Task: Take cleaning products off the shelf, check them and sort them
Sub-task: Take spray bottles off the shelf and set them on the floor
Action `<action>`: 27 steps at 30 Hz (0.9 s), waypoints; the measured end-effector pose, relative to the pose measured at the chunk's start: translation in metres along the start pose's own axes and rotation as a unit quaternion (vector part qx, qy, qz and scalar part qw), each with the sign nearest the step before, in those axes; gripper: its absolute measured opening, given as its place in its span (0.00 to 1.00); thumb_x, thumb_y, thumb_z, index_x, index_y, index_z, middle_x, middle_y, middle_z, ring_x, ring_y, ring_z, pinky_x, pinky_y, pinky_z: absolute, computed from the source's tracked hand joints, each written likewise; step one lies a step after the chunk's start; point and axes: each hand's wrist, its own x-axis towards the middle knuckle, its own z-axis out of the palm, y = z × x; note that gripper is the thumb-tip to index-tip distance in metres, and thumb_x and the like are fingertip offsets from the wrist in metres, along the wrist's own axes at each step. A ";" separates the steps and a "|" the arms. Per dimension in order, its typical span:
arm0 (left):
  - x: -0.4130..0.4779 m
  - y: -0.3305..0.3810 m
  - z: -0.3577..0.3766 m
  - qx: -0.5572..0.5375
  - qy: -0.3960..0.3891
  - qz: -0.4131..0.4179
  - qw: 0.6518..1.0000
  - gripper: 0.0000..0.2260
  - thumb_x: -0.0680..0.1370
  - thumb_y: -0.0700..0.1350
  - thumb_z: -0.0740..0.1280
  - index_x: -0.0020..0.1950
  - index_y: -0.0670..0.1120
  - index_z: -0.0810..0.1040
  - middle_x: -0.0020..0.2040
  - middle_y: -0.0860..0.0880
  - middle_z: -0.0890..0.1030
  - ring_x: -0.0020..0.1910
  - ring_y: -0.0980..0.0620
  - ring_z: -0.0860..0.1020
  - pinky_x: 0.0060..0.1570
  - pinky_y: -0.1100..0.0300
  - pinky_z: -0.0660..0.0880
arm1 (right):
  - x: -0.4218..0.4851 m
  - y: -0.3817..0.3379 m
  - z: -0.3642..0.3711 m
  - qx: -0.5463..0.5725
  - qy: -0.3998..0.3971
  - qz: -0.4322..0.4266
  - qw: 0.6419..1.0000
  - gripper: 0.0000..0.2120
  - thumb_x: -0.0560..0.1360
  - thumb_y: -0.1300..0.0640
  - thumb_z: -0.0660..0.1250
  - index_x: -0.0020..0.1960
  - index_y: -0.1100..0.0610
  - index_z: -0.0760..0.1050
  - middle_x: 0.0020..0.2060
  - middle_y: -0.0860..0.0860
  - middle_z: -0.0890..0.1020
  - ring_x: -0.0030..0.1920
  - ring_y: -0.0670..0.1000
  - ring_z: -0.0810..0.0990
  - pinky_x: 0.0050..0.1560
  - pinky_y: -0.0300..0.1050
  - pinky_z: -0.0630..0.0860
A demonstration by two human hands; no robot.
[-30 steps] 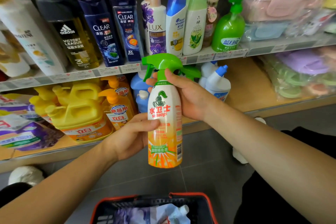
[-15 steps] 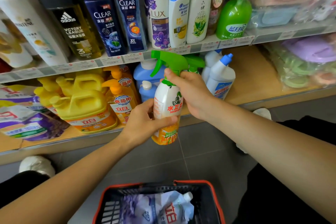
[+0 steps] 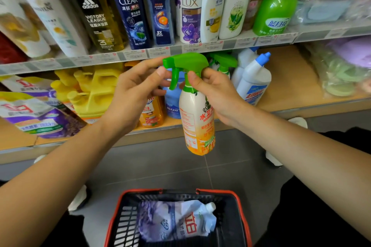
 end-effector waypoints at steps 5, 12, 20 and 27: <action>-0.004 0.006 -0.005 0.006 0.021 0.007 1.000 0.10 0.78 0.45 0.67 0.59 0.49 0.82 0.43 0.53 0.85 0.42 0.54 0.81 0.46 0.56 0.77 | -0.001 0.001 0.008 0.024 -0.031 0.000 0.999 0.13 0.79 0.53 0.68 0.58 0.61 0.80 0.53 0.59 0.86 0.56 0.58 0.84 0.60 0.52 0.79; -0.008 0.010 -0.012 -0.003 0.023 0.030 0.999 0.08 0.78 0.42 0.68 0.56 0.47 0.82 0.45 0.49 0.85 0.41 0.52 0.82 0.44 0.57 0.80 | -0.002 -0.002 0.007 0.005 -0.071 0.002 0.997 0.07 0.80 0.54 0.67 0.47 0.53 0.83 0.46 0.52 0.87 0.48 0.49 0.85 0.49 0.41 0.80; -0.009 0.010 -0.013 -0.018 -0.006 0.026 0.999 0.11 0.79 0.40 0.67 0.57 0.51 0.85 0.44 0.49 0.85 0.44 0.52 0.82 0.43 0.62 0.80 | -0.004 -0.002 0.005 0.045 -0.091 0.043 0.994 0.14 0.80 0.52 0.67 0.55 0.63 0.81 0.49 0.58 0.86 0.48 0.51 0.85 0.46 0.41 0.80; -0.011 0.009 -0.018 0.084 0.022 0.094 0.992 0.12 0.80 0.40 0.69 0.63 0.43 0.81 0.55 0.46 0.85 0.55 0.42 0.83 0.54 0.48 0.82 | -0.004 -0.003 0.006 0.026 -0.075 0.027 0.996 0.08 0.79 0.52 0.68 0.47 0.54 0.84 0.47 0.55 0.87 0.48 0.51 0.85 0.48 0.43 0.80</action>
